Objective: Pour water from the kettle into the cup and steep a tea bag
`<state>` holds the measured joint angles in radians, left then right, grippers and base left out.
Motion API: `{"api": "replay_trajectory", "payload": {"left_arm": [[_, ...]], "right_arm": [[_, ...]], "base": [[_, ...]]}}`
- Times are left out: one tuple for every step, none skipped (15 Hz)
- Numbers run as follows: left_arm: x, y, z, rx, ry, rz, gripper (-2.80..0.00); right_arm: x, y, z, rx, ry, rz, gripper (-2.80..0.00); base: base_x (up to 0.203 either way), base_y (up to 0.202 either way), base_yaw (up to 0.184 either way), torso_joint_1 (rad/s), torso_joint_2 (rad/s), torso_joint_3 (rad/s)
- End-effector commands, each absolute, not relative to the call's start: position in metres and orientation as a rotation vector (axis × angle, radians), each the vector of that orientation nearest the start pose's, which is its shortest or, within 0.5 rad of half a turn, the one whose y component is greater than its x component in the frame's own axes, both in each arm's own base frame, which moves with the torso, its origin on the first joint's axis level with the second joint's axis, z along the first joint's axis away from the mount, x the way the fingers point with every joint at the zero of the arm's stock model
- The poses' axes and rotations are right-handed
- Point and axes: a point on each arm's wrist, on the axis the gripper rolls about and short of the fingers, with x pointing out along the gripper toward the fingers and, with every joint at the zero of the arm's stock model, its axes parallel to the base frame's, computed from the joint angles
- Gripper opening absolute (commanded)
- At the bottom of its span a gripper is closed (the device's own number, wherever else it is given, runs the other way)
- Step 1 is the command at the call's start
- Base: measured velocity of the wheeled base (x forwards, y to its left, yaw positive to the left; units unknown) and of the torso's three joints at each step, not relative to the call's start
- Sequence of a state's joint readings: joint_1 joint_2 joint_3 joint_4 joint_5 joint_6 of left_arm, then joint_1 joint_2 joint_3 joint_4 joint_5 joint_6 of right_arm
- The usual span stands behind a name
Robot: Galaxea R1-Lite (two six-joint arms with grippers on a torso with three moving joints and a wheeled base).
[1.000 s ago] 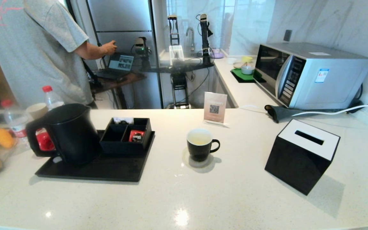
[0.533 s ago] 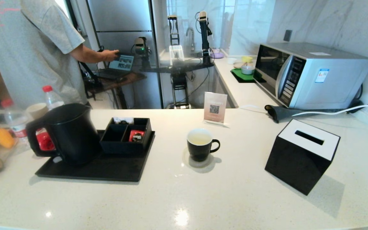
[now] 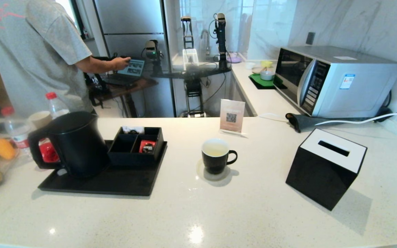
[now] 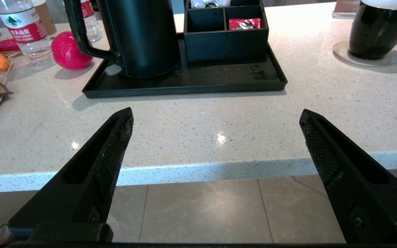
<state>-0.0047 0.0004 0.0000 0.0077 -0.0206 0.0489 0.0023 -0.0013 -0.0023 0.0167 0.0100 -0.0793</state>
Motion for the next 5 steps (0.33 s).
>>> {"api": "replay_trajectory", "payload": {"left_arm": [[-0.0228, -0.0003, 0.0747, 0.049, 0.007, -0.025, 0.00], [-0.0228, -0.0004, 0.0747, 0.050, 0.007, -0.025, 0.00], [-0.0228, -0.0004, 0.0747, 0.049, 0.007, -0.026, 0.00], [-0.0228, -0.0004, 0.0747, 0.049, 0.007, -0.026, 0.00], [-0.0228, -0.0004, 0.0747, 0.051, 0.007, -0.026, 0.00]], "right_arm": [[-0.0228, 0.0002, 0.0750, -0.077, 0.004, 0.013, -2.80], [-0.0228, 0.0002, 0.0749, -0.066, 0.005, 0.013, -2.80], [-0.0228, 0.0002, 0.0750, -0.058, 0.004, 0.014, -2.80], [-0.0228, 0.0002, 0.0750, -0.049, 0.004, 0.014, -2.80], [-0.0228, 0.0001, 0.0750, -0.045, 0.004, 0.013, -2.80]], "base": [[0.000, 0.000, 0.000, 0.000, 0.00, 0.000], [0.000, 0.000, 0.000, 0.000, 0.00, 0.000], [0.000, 0.000, 0.000, 0.000, 0.00, 0.000], [0.000, 0.000, 0.000, 0.000, 0.00, 0.000], [0.000, 0.000, 0.000, 0.000, 0.00, 0.000]]}}
